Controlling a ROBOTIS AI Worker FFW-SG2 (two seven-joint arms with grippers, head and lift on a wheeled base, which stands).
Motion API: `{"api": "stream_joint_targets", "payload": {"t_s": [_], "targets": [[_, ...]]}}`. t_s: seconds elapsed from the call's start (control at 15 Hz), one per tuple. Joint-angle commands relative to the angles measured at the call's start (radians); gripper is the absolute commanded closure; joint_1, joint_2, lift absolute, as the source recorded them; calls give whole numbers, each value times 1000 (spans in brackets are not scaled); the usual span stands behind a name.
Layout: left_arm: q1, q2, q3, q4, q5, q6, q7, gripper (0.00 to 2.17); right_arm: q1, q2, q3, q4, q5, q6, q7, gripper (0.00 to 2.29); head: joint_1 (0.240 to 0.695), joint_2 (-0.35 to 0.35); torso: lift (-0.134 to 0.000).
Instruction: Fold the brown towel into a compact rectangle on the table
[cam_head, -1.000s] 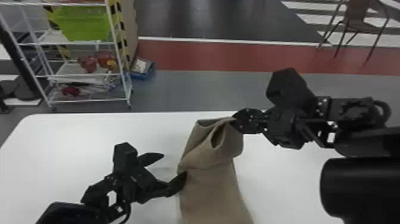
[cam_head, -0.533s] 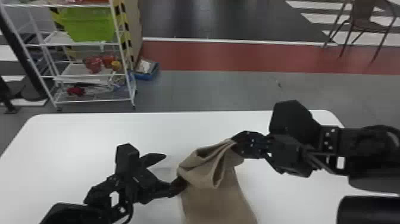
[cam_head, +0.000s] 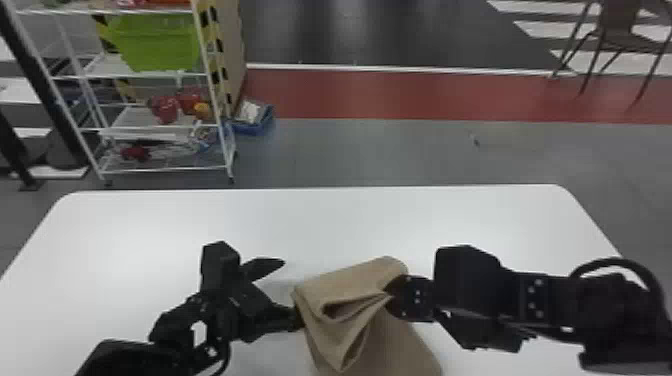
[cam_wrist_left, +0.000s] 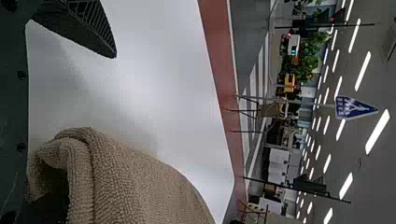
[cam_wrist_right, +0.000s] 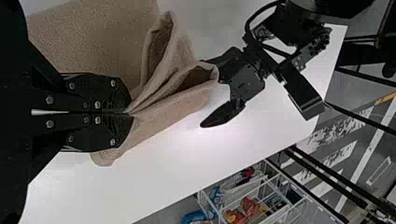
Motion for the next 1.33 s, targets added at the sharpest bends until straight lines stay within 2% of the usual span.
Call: {"api": "stream_joint_targets", "payload": {"t_s": [0.0,0.2,0.33,0.4,0.6,0.8,0.93,1.27], "targets": [[0,-3,2,0,0,0,-1,26,24,-25,-8,-12,-1,-14,3,2013,695,-38,-122],[0,-3,12,2,0,-3,-2,26,53,-37,-67,-46,-49,-75,3,2013,695,-45,-122],[0,-3,15,2,0,-3,-2,26,83,-63,-90,-54,-64,-109,3,2013,695,-52,-122],[0,-3,18,2,0,-3,-4,26,106,-77,-91,-52,-62,-130,3,2013,695,-55,-122],[0,-3,18,3,0,-6,-4,26,135,-87,-99,-44,-49,-167,3,2013,695,-60,-122],[0,-3,16,3,0,-6,-4,26,147,-87,-97,-20,-46,-192,3,2013,695,-67,-122],[2,-3,16,3,0,-6,-4,26,149,-87,-79,0,-18,-207,3,2010,695,-70,-122],[14,-3,22,14,0,-37,-5,26,164,-103,-77,8,4,-250,3,2010,695,-68,-122]]}}
